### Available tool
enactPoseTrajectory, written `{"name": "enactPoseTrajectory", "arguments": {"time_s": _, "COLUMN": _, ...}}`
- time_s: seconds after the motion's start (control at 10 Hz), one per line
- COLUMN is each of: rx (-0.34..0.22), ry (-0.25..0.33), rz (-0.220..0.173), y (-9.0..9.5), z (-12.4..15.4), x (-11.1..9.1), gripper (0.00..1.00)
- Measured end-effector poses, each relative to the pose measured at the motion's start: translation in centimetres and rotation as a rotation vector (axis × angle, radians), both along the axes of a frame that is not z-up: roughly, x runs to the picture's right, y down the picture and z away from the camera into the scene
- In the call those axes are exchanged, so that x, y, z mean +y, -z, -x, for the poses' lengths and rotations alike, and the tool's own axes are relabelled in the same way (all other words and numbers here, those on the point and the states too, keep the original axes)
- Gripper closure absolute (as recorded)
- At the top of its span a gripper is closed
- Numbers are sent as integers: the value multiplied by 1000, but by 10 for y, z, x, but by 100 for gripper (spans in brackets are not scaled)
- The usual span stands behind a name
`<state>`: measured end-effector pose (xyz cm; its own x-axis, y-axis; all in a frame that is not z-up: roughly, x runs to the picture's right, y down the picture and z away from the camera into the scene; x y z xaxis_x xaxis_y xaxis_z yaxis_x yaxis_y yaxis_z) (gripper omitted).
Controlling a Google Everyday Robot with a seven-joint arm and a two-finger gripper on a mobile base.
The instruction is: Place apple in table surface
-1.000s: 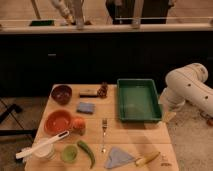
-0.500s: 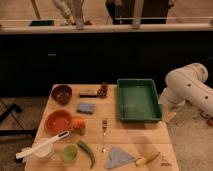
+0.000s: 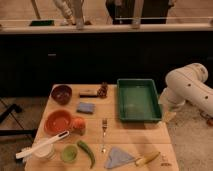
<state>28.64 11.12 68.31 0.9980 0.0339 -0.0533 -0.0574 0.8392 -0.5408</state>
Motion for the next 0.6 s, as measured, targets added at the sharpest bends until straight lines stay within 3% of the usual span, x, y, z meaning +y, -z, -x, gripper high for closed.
{"name": "enactPoseTrajectory", "arguments": {"time_s": 0.4, "rx": 1, "ry": 1, "rz": -2, "y": 0, "z": 0, "x": 0, "gripper": 38}}
{"name": "enactPoseTrajectory", "arguments": {"time_s": 0.6, "rx": 1, "ry": 28, "rz": -27, "y": 2, "z": 5, "x": -4, "gripper": 38}}
